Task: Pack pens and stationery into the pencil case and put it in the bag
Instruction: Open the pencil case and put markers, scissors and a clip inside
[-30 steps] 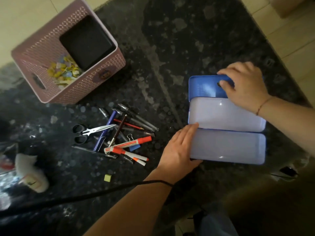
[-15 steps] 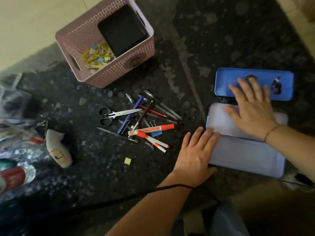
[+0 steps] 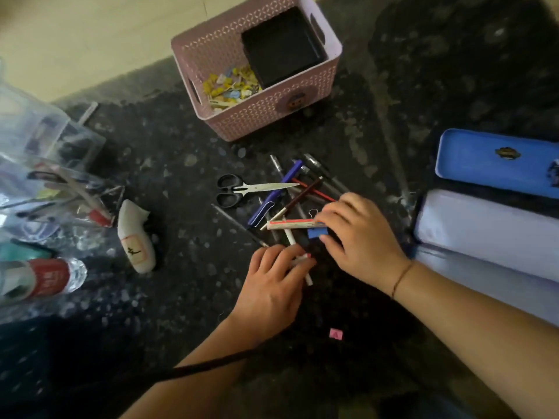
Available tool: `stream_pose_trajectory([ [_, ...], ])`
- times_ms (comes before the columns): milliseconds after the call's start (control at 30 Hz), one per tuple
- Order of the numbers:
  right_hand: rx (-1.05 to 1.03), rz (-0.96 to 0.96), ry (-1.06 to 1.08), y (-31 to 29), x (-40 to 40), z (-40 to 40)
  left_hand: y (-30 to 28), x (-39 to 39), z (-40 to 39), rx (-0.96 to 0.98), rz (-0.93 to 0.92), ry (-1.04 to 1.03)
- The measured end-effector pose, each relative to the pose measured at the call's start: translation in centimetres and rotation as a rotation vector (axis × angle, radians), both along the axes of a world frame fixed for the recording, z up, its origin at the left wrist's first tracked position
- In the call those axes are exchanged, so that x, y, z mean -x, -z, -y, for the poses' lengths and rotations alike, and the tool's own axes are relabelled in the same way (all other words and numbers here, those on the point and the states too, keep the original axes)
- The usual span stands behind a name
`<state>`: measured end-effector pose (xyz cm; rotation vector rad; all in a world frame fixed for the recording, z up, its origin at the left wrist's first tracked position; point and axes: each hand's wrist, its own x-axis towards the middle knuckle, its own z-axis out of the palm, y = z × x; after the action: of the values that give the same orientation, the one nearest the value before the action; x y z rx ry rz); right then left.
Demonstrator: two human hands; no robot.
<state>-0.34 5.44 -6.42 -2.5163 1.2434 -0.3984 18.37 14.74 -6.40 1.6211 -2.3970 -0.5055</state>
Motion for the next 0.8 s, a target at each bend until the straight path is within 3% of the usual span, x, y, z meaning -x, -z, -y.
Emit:
stream_pose_trajectory([
  [167,0.135,-0.017,-0.050,1.7,-0.4,0.1,1.2,0.9,-0.7,0.158,-0.040,-0.135],
  [300,0.181,0.192,0.014,1.0,0.9,0.1,1.5,1.6,-1.0,0.252,-0.049,-0.204],
  [367,0.140,0.312,0.090,-0.5,2.4,0.1,0.9,2.3,-1.5,0.300,-0.060,-0.210],
  [500,-0.036,0.609,0.253,-3.3,8.5,-1.4,0.1,6.9,-3.3,0.291,-0.100,0.037],
  [667,-0.190,0.801,0.536,-3.1,16.7,-11.2,0.1,13.8,-7.7,0.199,0.005,0.026],
  [800,-0.156,0.523,0.758,-2.1,20.7,-17.1,-2.1,16.4,-9.2,-0.015,-0.002,-0.075],
])
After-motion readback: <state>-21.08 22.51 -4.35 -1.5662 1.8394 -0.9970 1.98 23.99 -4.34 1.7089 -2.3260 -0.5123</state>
